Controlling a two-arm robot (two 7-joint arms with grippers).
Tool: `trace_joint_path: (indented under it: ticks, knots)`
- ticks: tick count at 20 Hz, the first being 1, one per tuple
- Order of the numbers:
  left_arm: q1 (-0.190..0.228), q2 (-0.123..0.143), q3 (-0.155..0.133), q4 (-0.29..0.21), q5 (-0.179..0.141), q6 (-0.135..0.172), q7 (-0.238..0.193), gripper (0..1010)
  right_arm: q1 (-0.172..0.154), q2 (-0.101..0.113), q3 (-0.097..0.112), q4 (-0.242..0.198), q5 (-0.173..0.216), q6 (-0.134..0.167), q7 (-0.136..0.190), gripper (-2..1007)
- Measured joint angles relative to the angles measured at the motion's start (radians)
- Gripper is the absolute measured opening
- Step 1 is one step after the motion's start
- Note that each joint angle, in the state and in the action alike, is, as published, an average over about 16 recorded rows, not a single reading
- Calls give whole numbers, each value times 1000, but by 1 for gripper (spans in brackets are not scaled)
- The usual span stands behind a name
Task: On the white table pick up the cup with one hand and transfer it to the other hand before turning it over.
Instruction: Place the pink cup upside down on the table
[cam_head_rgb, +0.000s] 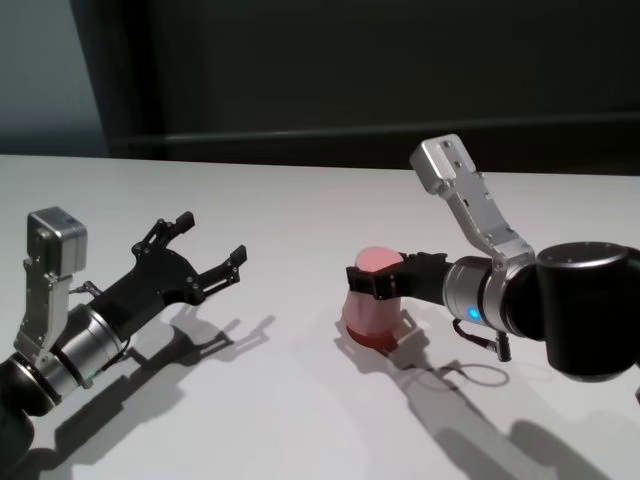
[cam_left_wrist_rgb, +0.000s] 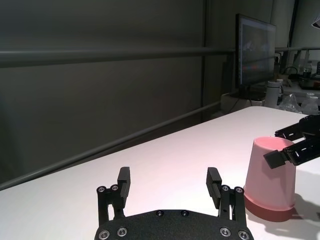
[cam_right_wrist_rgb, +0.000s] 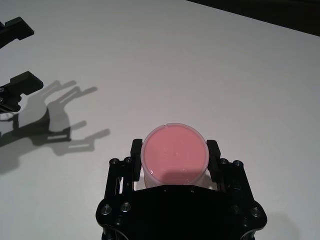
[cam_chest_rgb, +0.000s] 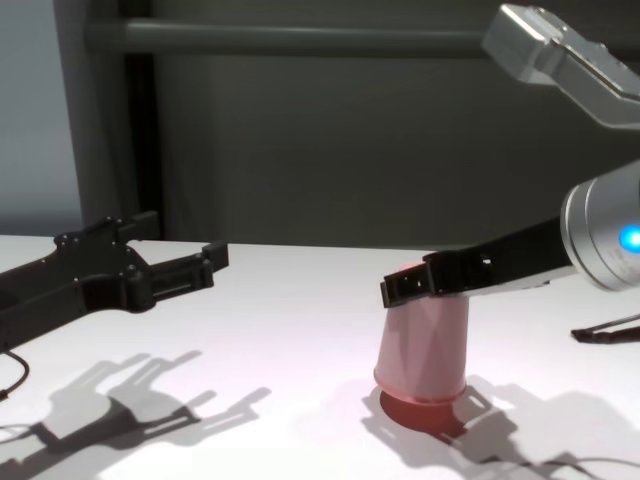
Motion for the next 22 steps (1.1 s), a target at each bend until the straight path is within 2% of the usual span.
trace_joint_path:
  ticks: [22]
  knots:
    - [0,0,0,0,0,0,0,1001,-23,-22,16,2,-40,56,1,737]
